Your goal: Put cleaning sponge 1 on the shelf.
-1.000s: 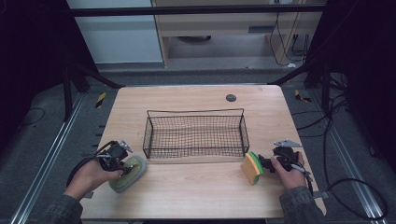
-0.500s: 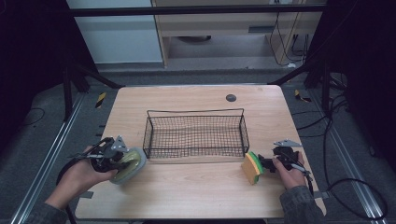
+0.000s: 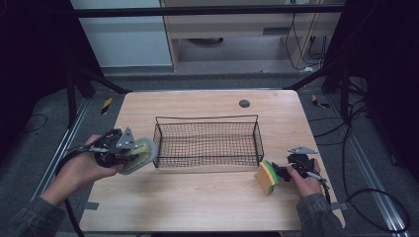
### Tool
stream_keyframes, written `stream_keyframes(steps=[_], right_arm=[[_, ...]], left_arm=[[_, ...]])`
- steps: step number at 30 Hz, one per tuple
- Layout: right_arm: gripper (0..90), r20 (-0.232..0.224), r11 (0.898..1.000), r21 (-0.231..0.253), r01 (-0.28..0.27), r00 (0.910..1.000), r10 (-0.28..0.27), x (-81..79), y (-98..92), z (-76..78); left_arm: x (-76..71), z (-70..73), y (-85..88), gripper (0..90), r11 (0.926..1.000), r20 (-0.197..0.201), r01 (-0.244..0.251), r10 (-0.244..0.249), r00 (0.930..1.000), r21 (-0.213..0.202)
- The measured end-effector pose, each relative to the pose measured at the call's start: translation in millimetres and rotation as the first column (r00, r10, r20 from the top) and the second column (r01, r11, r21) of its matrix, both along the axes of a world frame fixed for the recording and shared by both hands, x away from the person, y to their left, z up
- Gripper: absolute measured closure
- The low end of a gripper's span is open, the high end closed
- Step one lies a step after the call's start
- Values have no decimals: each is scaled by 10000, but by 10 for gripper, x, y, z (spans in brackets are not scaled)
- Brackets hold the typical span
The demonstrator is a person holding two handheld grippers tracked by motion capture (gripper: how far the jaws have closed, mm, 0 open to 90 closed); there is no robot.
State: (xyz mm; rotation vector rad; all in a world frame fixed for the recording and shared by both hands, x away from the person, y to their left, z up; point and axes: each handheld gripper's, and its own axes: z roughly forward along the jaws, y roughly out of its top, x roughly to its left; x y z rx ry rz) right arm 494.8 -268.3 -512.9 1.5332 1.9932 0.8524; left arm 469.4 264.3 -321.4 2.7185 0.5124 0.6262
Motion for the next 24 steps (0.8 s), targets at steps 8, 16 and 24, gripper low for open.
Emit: stream_keyframes(steps=[8, 16, 24], right_arm=[[6, -7, 10000, -10, -66, 10000, 66, -6, -3, 1], [7, 14, 9999, 11, -122, 9999, 122, -16, -6, 0], [7, 8, 9999, 15, -137, 9999, 137, -16, -7, 1]], left_arm=[[260, 120, -262, 703, 9965, 811, 467, -523, 9953, 698], [356, 42, -488, 703, 9912, 1187, 748, -877, 9891, 1090], [497, 45, -669, 703, 9841, 1276, 1240, -1402, 9819, 1274]])
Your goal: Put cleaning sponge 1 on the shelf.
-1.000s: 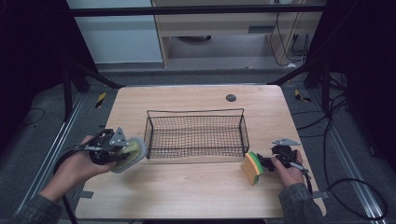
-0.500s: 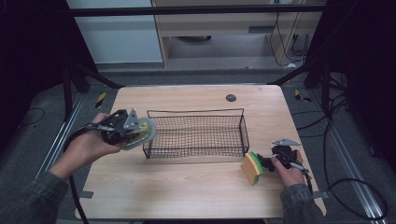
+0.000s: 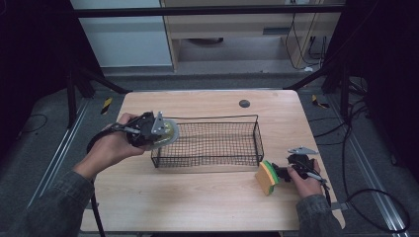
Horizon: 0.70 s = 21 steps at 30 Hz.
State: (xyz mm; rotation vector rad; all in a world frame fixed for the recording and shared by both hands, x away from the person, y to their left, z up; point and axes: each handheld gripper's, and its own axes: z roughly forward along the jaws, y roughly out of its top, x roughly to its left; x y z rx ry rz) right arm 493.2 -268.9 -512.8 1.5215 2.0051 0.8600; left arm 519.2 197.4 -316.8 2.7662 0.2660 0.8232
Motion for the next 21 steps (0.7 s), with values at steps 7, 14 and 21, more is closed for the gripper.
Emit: stream_keyframes(steps=[7, 14, 21], right_arm=[[7, -2, 10000, -38, -30, 10000, 30, -7, -8, -1], [6, -30, 10000, 0, 77, 10000, -77, 1, -54, 0], [6, -37, 9998, -8, 181, 9998, -181, -30, -105, -1]], left_arm=[[171, 35, -101, 703, 9999, 226, 104, -105, 9997, 50], [281, 56, -151, 703, 9999, 208, 153, -154, 9997, 32], [368, -17, -240, 702, 9990, 196, 272, -279, 9994, 341]])
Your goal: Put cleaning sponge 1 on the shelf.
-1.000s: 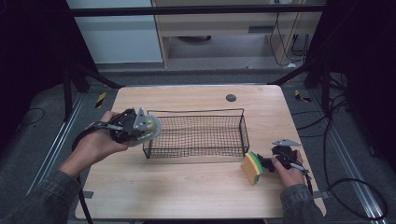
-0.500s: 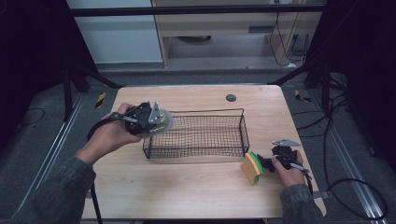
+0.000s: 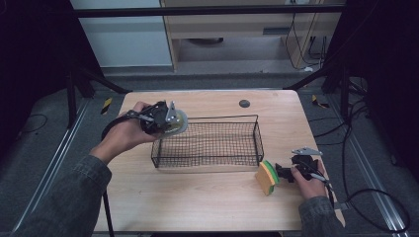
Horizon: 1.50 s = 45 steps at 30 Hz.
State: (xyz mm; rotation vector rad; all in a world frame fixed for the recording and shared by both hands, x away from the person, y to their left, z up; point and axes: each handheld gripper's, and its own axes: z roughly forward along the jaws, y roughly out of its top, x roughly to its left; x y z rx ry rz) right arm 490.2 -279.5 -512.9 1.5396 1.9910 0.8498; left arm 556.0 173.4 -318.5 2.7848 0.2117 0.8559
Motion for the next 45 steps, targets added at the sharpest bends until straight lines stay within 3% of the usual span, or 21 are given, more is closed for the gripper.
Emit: stream_keyframes(steps=[10, 17, 32, 45], right_arm=[[6, 8, 10000, -14, -3, 10000, 3, -1, -2, 0], [6, 10, 10000, -16, -1, 10000, 1, -1, -1, 0], [6, 31, 10000, -31, -15, 10000, 15, 1, -2, -1], [6, 39, 10000, 10, -9, 10000, 9, 0, -1, 0]], left_arm=[[180, -160, -65, 702, 9999, -146, 114, -112, 9998, 118], [225, -260, -136, 702, 9992, -401, 340, -331, 9986, 204], [153, -446, -200, 702, 9932, -1079, 950, -874, 9903, 676], [113, -582, -144, 702, 9923, -1540, 1007, -886, 9841, 728]])
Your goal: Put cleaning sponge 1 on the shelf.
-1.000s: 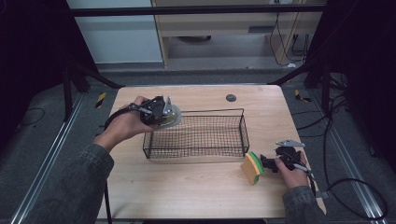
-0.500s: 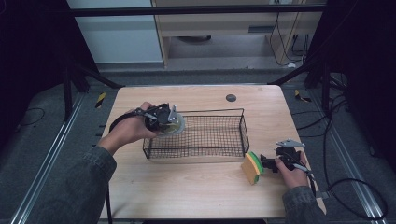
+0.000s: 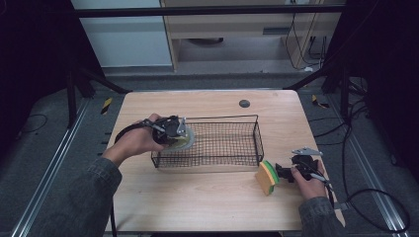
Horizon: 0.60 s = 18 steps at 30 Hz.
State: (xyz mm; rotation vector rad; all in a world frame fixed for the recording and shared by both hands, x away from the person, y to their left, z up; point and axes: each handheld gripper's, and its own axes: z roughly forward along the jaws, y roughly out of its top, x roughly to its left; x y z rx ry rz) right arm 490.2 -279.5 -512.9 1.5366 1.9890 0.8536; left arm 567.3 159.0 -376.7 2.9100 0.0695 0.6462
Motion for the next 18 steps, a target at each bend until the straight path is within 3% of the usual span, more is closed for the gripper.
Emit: stream_keyframes(steps=[5, 18], right_arm=[[6, -4, 10000, -28, -12, 10000, 12, 0, -1, 0], [6, -2, 10000, -12, 1, 10000, -1, -1, 0, 0]], left_arm=[[19, -87, 28, 703, 9999, -199, -13, 15, 9998, 140], [49, -277, 80, 702, 9996, -722, -283, 285, 9970, 34]])
